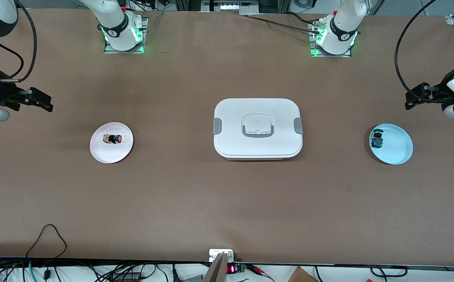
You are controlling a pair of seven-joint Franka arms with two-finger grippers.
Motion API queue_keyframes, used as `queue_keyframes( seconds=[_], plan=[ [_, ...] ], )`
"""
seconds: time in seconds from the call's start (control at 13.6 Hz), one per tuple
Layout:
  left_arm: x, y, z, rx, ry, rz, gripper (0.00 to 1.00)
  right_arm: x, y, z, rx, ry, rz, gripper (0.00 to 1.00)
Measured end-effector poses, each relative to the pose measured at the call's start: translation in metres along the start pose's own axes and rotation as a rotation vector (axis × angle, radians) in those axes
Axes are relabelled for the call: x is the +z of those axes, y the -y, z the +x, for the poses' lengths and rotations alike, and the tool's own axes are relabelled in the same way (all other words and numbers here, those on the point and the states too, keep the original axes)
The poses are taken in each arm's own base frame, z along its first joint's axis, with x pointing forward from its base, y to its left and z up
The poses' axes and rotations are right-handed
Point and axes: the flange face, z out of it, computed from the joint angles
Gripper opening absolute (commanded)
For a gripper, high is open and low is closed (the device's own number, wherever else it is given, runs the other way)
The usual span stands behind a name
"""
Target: Transfer orange switch to right arm and place
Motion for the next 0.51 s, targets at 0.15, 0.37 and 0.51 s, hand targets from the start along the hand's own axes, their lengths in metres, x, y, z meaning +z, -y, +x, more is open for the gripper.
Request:
queue_keyframes(
  seconds=[0.15,0.37,0.51],
  plan=[
    [0.000,0.000,0.000,0.000,-0.001,0.000,1.00,-0.003,0.000,0.000,-0.011,-0.001,0.002,1.00],
    [-0.001,0.000,0.000,0.000,-0.002,0.000,1.00,-0.010,0.001,0.000,-0.010,-0.008,0.010,1.00],
    [-0.001,0.000,0.000,0.000,-0.003,0.000,1.00,-0.020,-0.001,-0.001,-0.008,-0.011,0.010,1.00]
  ],
)
